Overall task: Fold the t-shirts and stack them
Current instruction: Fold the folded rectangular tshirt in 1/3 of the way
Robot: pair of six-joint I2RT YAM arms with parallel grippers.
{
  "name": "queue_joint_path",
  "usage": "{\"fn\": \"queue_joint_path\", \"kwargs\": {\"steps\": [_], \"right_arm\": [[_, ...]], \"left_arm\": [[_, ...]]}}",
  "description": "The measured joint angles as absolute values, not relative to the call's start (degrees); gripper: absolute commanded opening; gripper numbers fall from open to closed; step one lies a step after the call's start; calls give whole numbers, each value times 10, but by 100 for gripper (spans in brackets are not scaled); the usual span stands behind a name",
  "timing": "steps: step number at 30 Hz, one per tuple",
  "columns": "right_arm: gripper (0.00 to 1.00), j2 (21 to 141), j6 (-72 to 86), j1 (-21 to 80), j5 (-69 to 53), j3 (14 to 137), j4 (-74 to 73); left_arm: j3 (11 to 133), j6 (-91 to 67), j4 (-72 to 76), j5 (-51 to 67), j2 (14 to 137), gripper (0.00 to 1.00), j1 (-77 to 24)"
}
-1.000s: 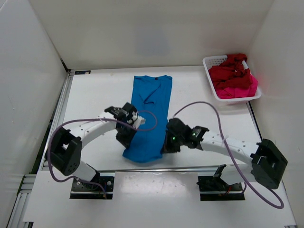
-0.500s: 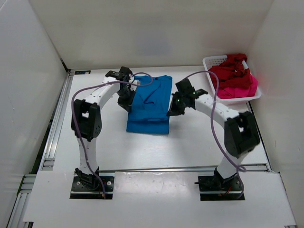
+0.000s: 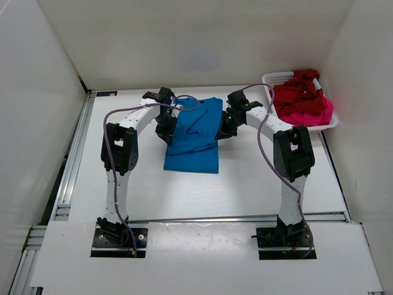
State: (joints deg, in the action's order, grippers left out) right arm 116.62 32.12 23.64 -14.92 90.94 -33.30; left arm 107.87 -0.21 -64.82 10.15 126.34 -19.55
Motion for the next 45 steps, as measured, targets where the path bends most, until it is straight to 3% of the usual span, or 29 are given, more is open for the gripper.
{"fn": "queue_joint_path", "kwargs": {"steps": [1, 2, 4, 7, 10, 14, 19, 23, 26, 27, 29, 30, 31, 38, 45], "right_arm": [[41, 1176, 319, 230, -151, 919, -333], [46, 1182, 322, 225, -152, 924, -333], [55, 1193, 317, 212, -157, 932, -335], [58, 1195, 312, 197, -159, 936, -344], [61, 1172, 308, 190, -153, 921, -343], [66, 1081, 300, 220, -152, 804, -333], [66, 1058, 313, 288, -165, 705, -314], [63, 1078, 338, 289, -191, 682, -291], [50, 1082, 346, 287, -191, 680, -267], [35, 1082, 349, 287, -193, 676, -258], [21, 1083, 359, 287, -192, 666, -242], [7, 1085, 361, 287, -195, 661, -237], [2, 1087, 364, 288, -200, 657, -234], [0, 1056, 373, 289, -215, 603, -199], [0, 935, 378, 359, -209, 467, -212]], "left_arm": [[1085, -1, -642, 98, 1268, 39, -195], [1090, 1, -637, 94, 1271, 48, -193], [1098, 0, -626, 83, 1274, 66, -189], [1103, 1, -608, 72, 1272, 77, -170], [1076, 0, -583, 71, 1246, 76, -136], [957, -1, -561, 91, 1148, 73, -99], [826, -2, -551, 107, 1095, 76, -155], [808, -1, -543, 133, 1132, 76, -190], [809, -3, -535, 143, 1146, 65, -183], [809, -4, -535, 145, 1147, 50, -182], [810, -3, -531, 148, 1150, 30, -178], [810, -5, -529, 149, 1151, 20, -178], [810, -4, -528, 152, 1154, 10, -178], [776, -3, -520, 170, 1138, 10, -179], [613, -5, -540, 170, 1022, 11, -221]]}}
